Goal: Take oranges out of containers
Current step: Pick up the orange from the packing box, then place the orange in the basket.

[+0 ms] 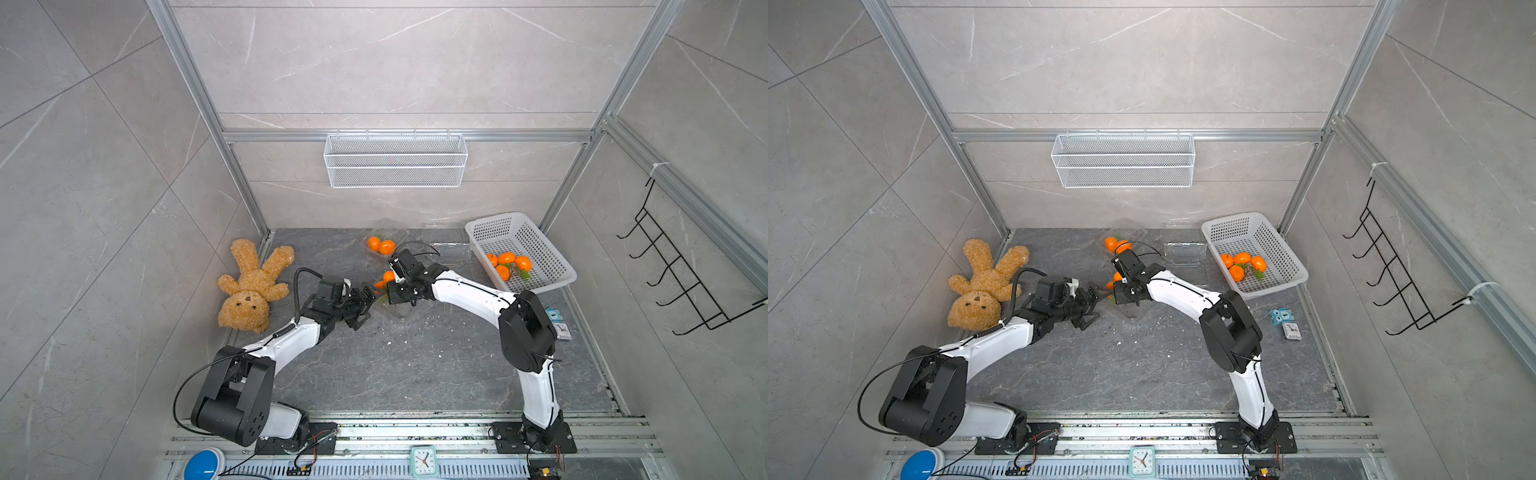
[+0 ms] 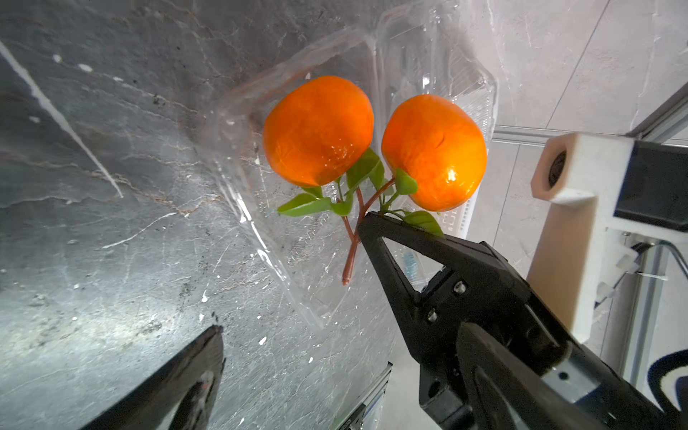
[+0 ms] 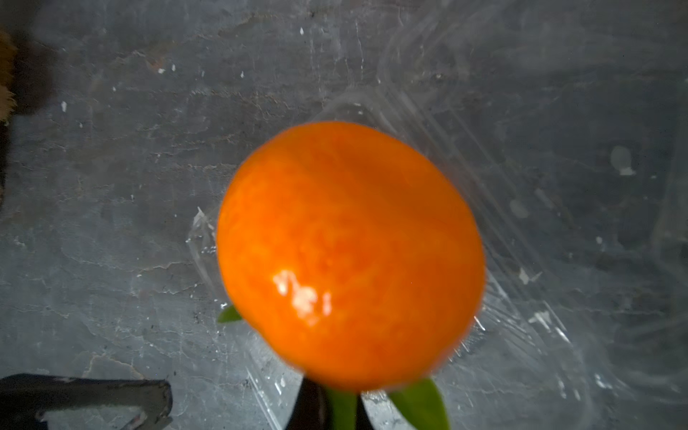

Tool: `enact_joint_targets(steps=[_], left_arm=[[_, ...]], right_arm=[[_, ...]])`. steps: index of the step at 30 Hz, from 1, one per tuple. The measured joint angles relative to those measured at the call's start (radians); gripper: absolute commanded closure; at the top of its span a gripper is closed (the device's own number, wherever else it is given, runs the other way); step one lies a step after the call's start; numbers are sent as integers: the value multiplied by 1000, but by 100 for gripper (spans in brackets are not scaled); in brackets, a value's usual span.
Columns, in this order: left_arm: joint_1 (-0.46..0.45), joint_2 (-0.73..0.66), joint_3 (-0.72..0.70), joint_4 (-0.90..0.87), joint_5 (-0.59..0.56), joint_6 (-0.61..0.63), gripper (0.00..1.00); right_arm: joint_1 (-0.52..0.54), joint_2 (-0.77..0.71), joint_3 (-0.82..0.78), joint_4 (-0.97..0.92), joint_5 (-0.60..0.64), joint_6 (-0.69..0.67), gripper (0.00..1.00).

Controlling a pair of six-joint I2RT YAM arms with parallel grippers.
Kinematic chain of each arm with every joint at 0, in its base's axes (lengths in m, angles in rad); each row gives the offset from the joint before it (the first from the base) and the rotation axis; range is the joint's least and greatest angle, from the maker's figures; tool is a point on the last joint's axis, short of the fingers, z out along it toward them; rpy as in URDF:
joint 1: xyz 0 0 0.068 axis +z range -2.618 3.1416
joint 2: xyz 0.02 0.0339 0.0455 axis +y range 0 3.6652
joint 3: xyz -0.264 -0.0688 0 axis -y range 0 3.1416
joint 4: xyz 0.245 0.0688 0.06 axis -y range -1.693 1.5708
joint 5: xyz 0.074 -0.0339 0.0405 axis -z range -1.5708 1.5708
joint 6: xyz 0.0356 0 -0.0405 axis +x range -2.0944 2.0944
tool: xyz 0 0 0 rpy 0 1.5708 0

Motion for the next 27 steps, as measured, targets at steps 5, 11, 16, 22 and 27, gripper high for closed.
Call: enact_joint_targets(steps=[5,11,16,22,27], left_arm=[[-5,-34,80,-48,-12,16,1],[-74,-16,247,-83,-48,62,0],[-169,82,412,-102,-77,110,0],[-261,254,597,-121,-97,145,1],[-299,383,710,-131,-100,150,1]], right_arm=[[-26,-72,-2,-6,-23,11,100],[-164,-233,-28,-21,-61,19,100],[-375,-332,-49,-26,-87,38,100],[-673,-340,-105,-6,-177,102,100],[-814,-233,-82,17,-230,150,100]])
